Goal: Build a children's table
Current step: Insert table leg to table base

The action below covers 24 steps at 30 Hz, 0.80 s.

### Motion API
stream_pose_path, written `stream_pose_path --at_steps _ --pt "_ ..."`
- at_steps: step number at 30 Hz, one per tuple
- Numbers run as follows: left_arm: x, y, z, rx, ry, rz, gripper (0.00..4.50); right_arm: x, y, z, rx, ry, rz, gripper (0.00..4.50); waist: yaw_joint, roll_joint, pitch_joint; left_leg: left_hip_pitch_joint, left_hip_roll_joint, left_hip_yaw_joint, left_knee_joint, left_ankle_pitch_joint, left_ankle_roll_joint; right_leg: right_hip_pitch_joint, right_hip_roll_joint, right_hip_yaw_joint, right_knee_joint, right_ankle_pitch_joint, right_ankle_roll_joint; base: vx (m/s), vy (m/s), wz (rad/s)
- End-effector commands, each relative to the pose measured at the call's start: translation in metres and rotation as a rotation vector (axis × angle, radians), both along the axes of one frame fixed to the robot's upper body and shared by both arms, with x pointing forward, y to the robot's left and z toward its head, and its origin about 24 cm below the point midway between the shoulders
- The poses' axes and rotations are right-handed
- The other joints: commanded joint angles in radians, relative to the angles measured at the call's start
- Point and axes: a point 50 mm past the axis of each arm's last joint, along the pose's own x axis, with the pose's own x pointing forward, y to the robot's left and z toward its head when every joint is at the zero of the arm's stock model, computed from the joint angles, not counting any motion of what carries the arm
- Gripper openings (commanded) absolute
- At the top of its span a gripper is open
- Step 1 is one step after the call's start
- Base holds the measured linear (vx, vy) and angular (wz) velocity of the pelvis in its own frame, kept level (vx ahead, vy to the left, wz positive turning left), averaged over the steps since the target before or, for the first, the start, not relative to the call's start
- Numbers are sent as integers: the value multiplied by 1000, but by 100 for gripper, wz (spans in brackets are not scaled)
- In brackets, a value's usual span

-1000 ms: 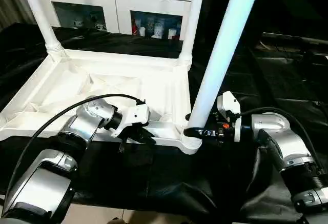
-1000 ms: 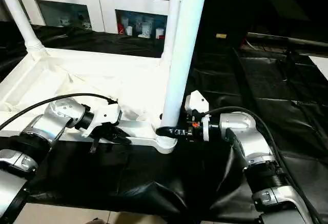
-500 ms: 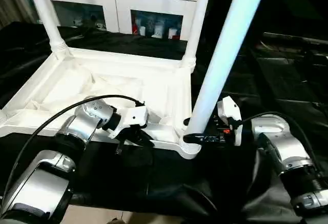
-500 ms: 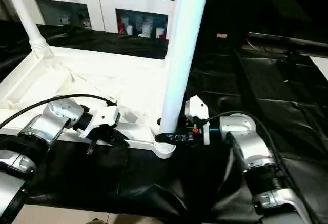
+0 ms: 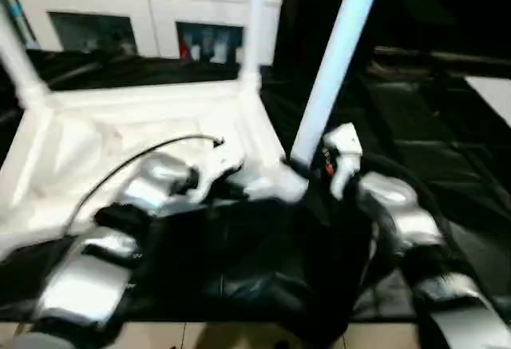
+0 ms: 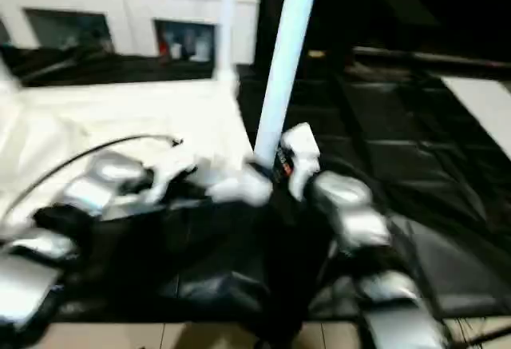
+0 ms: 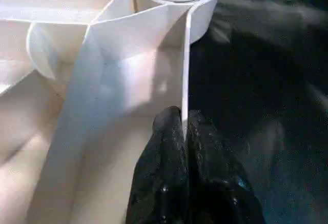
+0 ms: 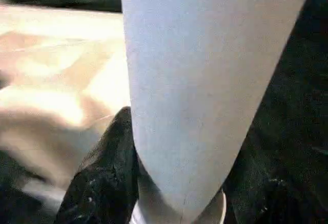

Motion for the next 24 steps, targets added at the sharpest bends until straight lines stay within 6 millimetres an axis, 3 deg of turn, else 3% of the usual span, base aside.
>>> stream_pose_path --at_steps 1,2,3,4,5,6,7,8,9,10,11,12,13,14,15,16,17,18,19,20,21,22,23,24 --pt "8 -8 14 -55 -44 59 0 -30 -23 -69 -125 308 -164 186 -21 24 -29 23 12 -21 -94 -635 4 19 -38 -29 -110 -667 -81 -15 54 -11" --pt "8 -11 13 -21 -65 56 0 -27 -18 -69 -129 309 -192 186 -27 33 -26 33 16 -28 -101 -702 3 22 -36 -52 -120 -630 -79 -15 54 -11" --pt "8 -11 13 -10 -72 57 0 -27 -16 -69 -125 312 -195 186 -35 34 -26 33 24 -32 -113 -751 7 39 -35 -75 -119 -582 -73 0 0 0" --pt "9 -11 13 -4 -76 56 0 -26 -14 -69 -125 313 -193 186 -29 47 -20 37 32 -34 -125 -792 4 45 -35 -84 -115 -564 -75 0 0 0" --pt "9 -11 13 8 -87 53 0 -25 -10 -67 -124 312 -183 186 -26 48 -19 18 51 -34 -154 -834 0 77 -36 -75 -61 -466 -90 0 0 0" --pt "10 -10 13 14 -92 50 0 -25 -8 -67 -120 310 -173 186 -15 49 -14 6 59 -26 -180 -855 -2 87 -29 -67 -30 -422 -96 -58 -24 9" --pt "10 -10 13 17 -94 52 0 -25 -7 -67 -120 309 -172 186 29 53 -10 -26 85 0 -232 -875 4 118 -24 -37 86 -326 -105 -30 -89 21" --pt "10 -9 14 20 -97 49 0 -24 -5 -67 -119 312 -169 186 38 13 -11 31 54 29 -191 -798 7 52 -32 11 34 -457 -80 -30 -89 21" --pt "10 -8 14 21 -98 48 0 -24 -5 -67 -119 313 -167 186 29 -19 -12 98 -7 33 -77 -677 -7 -41 -44 -2 -102 -769 -26 108 -114 22" --pt "10 -7 14 26 -103 53 0 -23 -2 -66 -117 314 -159 186 30 -29 -1 132 -49 30 80 -370 21 -96 -111 6 -201 -1182 29 170 -25 -33" --pt "10 -6 15 28 -105 54 0 -23 0 -66 -120 311 -140 186 33 -19 -26 -32 -17 -23 -13 -225 32 95 -155 24 -98 -1032 30 170 -25 -33" --pt "9 -6 15 28 -107 54 0 -22 3 -64 -127 288 -116 186 40 -3 -35 -11 15 -33 -82 -258 14 66 -101 8 -73 -717 -21 126 49 -49" --pt "9 -6 15 28 -108 54 0 -21 4 -63 -128 283 -111 186 37 7 -49 3 15 -34 -84 -250 17 62 -85 3 -56 -552 -63 56 1 0" --pt "9 -6 15 27 -110 53 0 -20 6 -61 -130 262 -96 186 41 16 -54 27 14 -16 -82 -204 21 46 -71 9 -40 -273 -168 56 1 0" --pt "9 -5 15 25 -116 51 0 -19 8 -59 -115 250 -81 186 38 9 -50 28 12 -7 -84 -210 34 44 -66 9 -38 -214 -207 0 -42 20" --pt "9 -5 15 23 -119 47 0 -18 10 -57 -87 240 -68 186 30 1 -33 28 8 5 -89 -315 49 37 -54 6 -52 -335 -223 -23 -25 22" --pt "8 -5 16 19 -132 26 0 -15 11 -49 -19 217 -56 186 24 2 -29 56 2 9 -75 -449 48 10 -54 -1 -78 -561 -180 -23 -25 22" --pt "8 -4 16 17 -136 18 0 -13 12 -45 12 205 -44 221 17 2 -38 42 1 1 -79 -443 50 24 -61 0 -78 -607 -150 0 0 0" --pt "8 -4 17 17 -138 15 0 -12 12 -43 22 201 -40 221 15 2 -40 26 5 -5 -86 -425 54 36 -62 0 -77 -602 -137 0 0 0" --pt "8 -4 17 19 -144 1 0 -10 12 -39 43 182 -29 255 15 5 -41 21 11 -8 -90 -408 55 35 -65 -3 -81 -601 -119 0 0 0" --pt "8 -4 18 20 -148 -6 0 -8 12 -35 57 172 -18 258 15 5 -45 24 11 -6 -88 -394 57 33 -68 -1 -82 -580 -123 0 0 0" --pt "7 -3 19 21 -156 -24 0 -6 11 -31 78 158 -4 258 15 5 -46 20 12 -3 -90 -352 64 35 -67 3 -77 -517 -153 0 0 0" --pt "6 -4 20 18 -164 -48 0 -5 10 -27 92 147 6 276 19 2 -53 11 14 -1 -90 -290 69 47 -70 6 -65 -436 -179 0 0 0" --pt "6 -4 20 16 -168 -64 0 -4 10 -25 100 140 12 289 21 3 -55 9 16 3 -88 -238 80 45 -65 9 -55 -361 -209 0 0 0"
